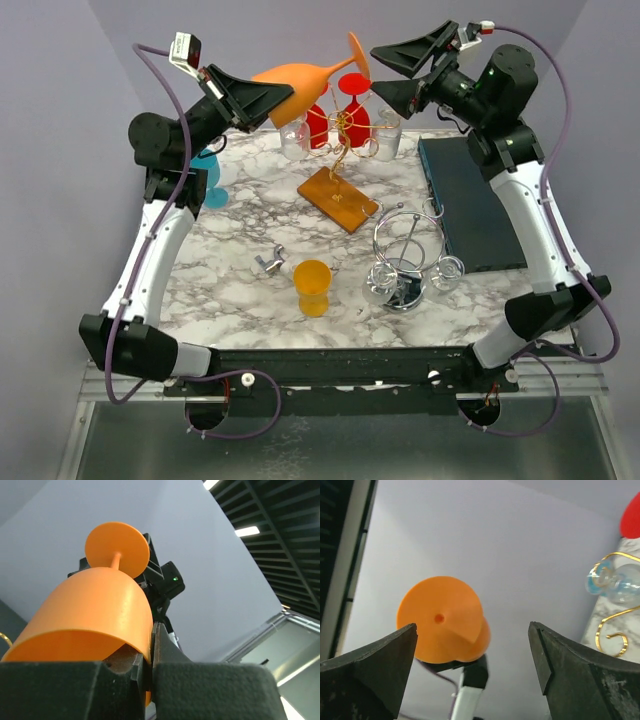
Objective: Take the wine glass off the wine glass rack
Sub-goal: Place the wine glass at the center of the board.
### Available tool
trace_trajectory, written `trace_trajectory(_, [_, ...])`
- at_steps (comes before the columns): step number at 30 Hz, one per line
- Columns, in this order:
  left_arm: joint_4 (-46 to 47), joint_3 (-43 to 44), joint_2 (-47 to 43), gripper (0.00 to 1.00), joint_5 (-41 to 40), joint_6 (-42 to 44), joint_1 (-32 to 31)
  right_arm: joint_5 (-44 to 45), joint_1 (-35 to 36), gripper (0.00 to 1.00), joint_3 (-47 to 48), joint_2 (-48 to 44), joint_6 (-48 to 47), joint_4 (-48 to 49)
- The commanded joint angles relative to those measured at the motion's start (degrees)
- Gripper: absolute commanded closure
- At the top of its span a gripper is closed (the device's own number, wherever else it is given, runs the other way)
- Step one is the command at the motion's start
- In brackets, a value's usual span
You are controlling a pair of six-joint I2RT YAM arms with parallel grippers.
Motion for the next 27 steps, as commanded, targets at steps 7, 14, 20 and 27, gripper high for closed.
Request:
trace_trajectory(7, [-56.75, 11.13, -10.89, 1.0, -11.54, 31.8, -0.24, 18.12, -0.99, 0.0, 0.87, -4.41, -23.98, -18.5])
trace_trajectory(14, [-85.13, 16.97, -14.62, 1.0, -28.88, 41.9, -0.24, 22.16, -0.91, 0.0, 3.57, -3.79, -32.86, -24.1])
trace_trajectory(20, [-101.13, 16.06, -16.29, 1.0, -42.06, 45.25, -0.24, 23.72, -0.93, 0.0, 3.18, -4.61, -36.24, -25.82])
trace_trajectory(27, [-107.99, 6.71, -16.17, 1.0, -42.06, 47.14, -0.24, 23.71, -0.91, 0.0, 3.61, -3.78, -38.77, -27.47])
